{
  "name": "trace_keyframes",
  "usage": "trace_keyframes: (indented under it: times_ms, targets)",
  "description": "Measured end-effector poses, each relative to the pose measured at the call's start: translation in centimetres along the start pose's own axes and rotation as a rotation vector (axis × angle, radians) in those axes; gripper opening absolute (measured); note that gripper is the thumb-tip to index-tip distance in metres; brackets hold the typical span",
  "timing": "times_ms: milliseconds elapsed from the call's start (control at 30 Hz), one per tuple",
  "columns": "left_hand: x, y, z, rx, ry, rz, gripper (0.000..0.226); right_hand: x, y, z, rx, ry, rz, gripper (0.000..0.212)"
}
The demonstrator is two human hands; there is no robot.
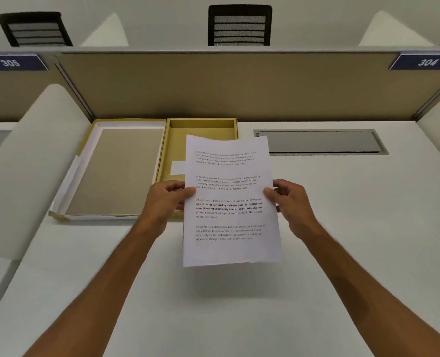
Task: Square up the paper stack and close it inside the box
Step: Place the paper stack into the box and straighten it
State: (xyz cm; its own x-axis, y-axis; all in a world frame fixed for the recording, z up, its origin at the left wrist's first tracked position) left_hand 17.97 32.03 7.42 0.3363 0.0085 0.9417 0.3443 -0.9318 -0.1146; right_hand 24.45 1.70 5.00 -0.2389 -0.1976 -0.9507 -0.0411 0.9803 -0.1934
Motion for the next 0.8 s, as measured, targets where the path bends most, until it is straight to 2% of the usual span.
trace_keyframes:
  times_ms: [300, 433, 633, 733, 800]
  targets:
    - [3.9, -4.5, 10.0, -0.008, 0.002, 0.142, 0.023, -4.0, 7.4, 7.1, 0.061, 0.019, -0.011, 0.013]
    - [3.3, -4.9, 14.5, 0.014, -0.051, 0.19, 0.023, -4.4, 10.1, 11.3, 0.061, 0.059, -0.076, 0.012]
    - [0.8, -4.8, 19.6, 0.099, -0.12, 0.386, 0.021, -3.2, 13.1, 15.8, 0.064, 0.065, -0.228, 0.002]
    - [-0.2, -4.7, 22.0, 0.147, -0.127, 0.484, 0.021, -1.9, 14.7, 18.1, 0.075, 0.078, -0.312, 0.014]
    - [-0.7, -4.4, 23.2, 0.161, -0.119, 0.547, 0.02, -1.1, 15.2, 19.1, 0.089, 0.089, -0.346, 0.014]
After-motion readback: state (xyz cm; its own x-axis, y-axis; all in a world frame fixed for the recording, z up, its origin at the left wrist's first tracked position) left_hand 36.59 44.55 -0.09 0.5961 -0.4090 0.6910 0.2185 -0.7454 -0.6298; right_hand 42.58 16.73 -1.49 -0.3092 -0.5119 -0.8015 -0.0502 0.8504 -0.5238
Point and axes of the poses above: each hand's wrist, its own z-axis towards the middle knuckle, its own y-axis out of the palm, x = y × z, the point moved 7 cm from there along z, towards the middle knuckle, and after that the axes turned 5 degrees about x, right-handed, at the moved point
